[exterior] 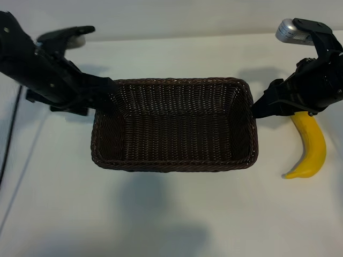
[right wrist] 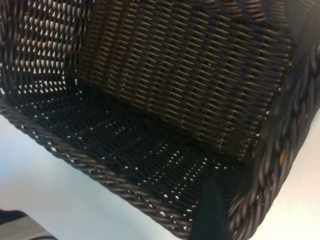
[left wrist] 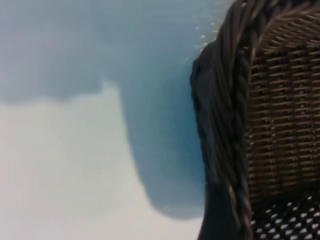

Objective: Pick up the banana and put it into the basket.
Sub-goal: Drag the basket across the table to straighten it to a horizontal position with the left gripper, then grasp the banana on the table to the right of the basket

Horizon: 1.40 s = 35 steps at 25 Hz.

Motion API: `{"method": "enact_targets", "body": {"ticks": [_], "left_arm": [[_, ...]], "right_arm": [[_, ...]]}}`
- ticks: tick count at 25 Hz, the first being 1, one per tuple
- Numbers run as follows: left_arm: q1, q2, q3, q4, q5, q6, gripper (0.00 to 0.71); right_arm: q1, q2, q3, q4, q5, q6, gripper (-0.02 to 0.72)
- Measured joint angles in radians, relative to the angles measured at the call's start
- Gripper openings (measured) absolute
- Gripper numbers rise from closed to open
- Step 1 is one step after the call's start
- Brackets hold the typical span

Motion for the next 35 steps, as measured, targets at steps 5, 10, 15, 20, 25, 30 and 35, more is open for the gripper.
{"method": "enact_targets", "body": {"ticks": [5, 10, 15, 20, 25, 30, 35], "left_arm": [[0.093, -0.050, -0.032, 0.066, 0.087, -0.041, 0.514], [0.197, -0.069, -0.099, 0.190, 0.157, -0.052, 0.514], [0.227, -0.070, -0.140, 0.357, 0.221, -0.090, 0.514], [0.227, -0.070, -0.141, 0.414, 0.246, -0.112, 0.514], [0.227, -0.081, -0.142, 0.418, 0.309, -0.122, 0.514], [0.227, -0.185, -0.142, 0.418, 0.367, -0.126, 0.509], [0.227, -0.365, -0.076, 0.418, 0.375, -0.127, 0.506]], "right_arm": [[0.000, 0.000, 0.000, 0.000, 0.003, 0.000, 0.536], [0.000, 0.000, 0.000, -0.002, 0.003, 0.000, 0.536], [0.000, 0.000, 0.000, -0.007, 0.003, 0.000, 0.536], [0.000, 0.000, 0.000, -0.037, 0.002, 0.023, 0.536], [0.000, 0.000, 0.000, -0.059, 0.003, 0.041, 0.536], [0.000, 0.000, 0.000, -0.097, 0.011, 0.071, 0.536], [0.000, 0.000, 0.000, -0.117, 0.014, 0.090, 0.536]]}}
